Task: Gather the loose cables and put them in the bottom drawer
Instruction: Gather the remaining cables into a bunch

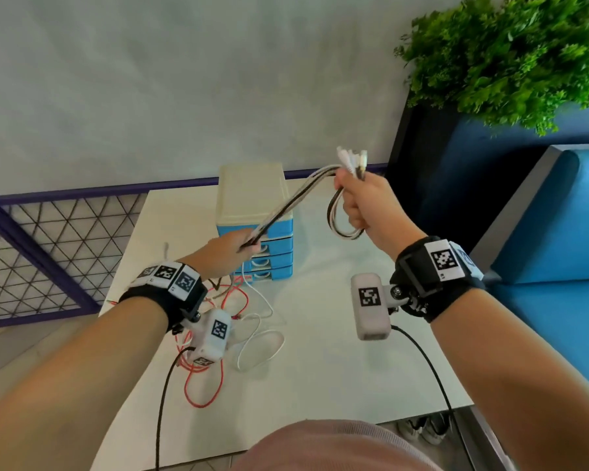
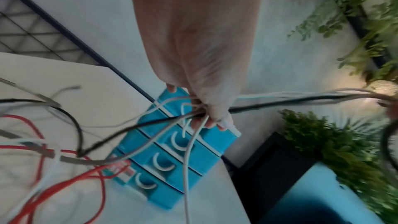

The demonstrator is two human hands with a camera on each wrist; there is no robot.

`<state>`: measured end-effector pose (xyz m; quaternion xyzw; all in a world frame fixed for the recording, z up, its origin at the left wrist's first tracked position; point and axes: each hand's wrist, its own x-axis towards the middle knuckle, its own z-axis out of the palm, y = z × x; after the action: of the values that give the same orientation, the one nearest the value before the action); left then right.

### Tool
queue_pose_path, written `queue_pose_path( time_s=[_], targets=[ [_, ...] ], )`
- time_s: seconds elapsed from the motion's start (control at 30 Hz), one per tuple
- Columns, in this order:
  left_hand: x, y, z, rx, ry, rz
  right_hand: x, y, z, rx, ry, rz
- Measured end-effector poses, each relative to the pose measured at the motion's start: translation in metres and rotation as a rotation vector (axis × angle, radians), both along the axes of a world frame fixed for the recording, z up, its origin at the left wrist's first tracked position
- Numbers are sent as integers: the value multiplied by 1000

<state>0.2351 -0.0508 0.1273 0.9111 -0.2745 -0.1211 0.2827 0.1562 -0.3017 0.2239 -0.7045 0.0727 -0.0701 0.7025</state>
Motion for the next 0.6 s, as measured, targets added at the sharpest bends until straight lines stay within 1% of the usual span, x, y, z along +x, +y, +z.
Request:
queue_pose_path(
  time_s=[0.1, 0.17, 0.27, 0.33, 0.4, 0.43, 0.47, 0.53, 0.6],
  targets=[
    [1, 20, -13, 166, -42, 113, 5, -3, 8, 294, -112, -73],
    [1, 35, -26, 275, -53, 197, 7, -8, 16, 437, -165, -135],
    [3, 54, -39, 439, -58, 279, 7, -16, 23, 539, -239, -213],
    [2, 57, -43, 494, -63, 273, 6, -16, 22, 516, -265, -248],
    [3, 57, -41, 497, -69, 267, 6, -14, 18, 382, -231, -229],
    [5, 57, -38, 482, -69, 287, 7, -12, 16, 273, -188, -201],
    [10, 59, -34, 466, -76, 324, 9, -11, 12, 132, -133, -172],
    [22, 68, -21, 404, -118, 438, 11, -8, 6, -216, -12, -94],
    [36, 80, -5, 287, -151, 539, 12, -3, -1, -520, 84, 11]
  ],
)
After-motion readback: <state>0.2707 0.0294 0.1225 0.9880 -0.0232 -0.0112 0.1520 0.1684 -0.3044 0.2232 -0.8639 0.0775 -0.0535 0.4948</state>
